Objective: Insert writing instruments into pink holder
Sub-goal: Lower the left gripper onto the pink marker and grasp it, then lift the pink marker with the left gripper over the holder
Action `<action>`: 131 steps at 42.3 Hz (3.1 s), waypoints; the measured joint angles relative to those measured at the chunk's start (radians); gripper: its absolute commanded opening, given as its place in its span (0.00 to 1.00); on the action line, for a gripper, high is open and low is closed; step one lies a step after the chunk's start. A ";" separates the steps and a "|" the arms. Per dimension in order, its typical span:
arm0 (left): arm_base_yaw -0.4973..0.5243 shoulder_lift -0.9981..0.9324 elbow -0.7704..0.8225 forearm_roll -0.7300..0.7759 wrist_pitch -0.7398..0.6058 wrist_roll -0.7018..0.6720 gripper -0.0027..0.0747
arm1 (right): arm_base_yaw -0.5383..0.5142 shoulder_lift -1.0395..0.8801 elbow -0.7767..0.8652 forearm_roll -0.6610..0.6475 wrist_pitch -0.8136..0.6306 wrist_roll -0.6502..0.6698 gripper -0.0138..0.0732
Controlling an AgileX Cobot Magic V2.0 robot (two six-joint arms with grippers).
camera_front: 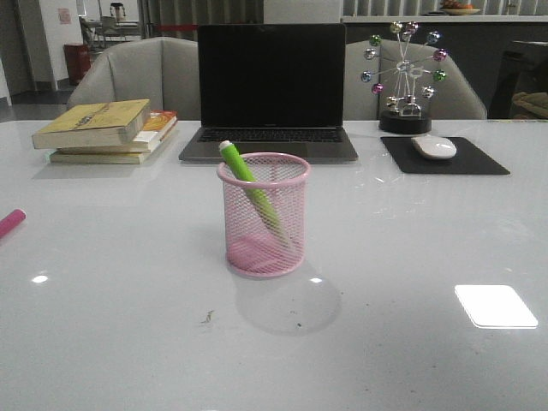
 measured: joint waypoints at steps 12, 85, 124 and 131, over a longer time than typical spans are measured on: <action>0.096 0.292 -0.172 -0.084 -0.004 0.098 0.64 | 0.000 0.000 0.000 0.000 0.000 0.000 0.72; 0.102 0.633 -0.451 -0.190 -0.043 0.189 0.15 | 0.000 0.000 0.000 0.000 0.002 0.000 0.72; -0.659 0.009 0.177 -0.596 -1.306 0.498 0.15 | 0.000 0.000 0.000 0.000 0.002 0.000 0.72; -0.728 0.161 0.151 -0.604 -1.472 0.498 0.15 | 0.000 0.000 0.000 0.000 0.002 0.000 0.72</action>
